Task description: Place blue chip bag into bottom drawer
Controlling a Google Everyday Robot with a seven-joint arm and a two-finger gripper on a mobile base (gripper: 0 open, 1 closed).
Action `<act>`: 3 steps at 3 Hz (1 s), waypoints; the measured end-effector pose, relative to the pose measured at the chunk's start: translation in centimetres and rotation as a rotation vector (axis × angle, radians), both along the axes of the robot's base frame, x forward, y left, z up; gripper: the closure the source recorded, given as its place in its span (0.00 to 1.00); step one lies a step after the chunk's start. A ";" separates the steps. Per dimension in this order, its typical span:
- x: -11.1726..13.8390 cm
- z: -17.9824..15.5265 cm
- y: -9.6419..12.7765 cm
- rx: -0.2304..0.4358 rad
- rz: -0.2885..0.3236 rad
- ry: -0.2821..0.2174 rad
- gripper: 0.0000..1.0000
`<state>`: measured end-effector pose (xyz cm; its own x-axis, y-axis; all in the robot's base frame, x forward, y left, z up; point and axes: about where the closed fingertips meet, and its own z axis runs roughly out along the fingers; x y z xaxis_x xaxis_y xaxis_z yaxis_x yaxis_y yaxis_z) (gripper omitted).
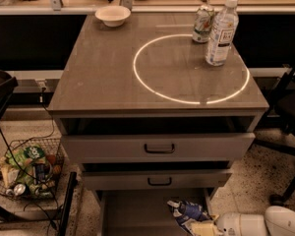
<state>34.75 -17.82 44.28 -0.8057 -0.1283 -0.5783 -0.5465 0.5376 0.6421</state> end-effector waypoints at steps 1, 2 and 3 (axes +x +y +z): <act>0.5 -5.8 1.8 -0.015 0.033 0.050 1.00; 0.7 -6.1 2.3 -0.017 0.036 0.048 1.00; 2.4 -8.3 5.4 -0.028 0.056 0.038 1.00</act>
Offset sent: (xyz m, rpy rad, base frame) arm 0.0058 0.0129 -0.0481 -0.0202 0.0372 0.0265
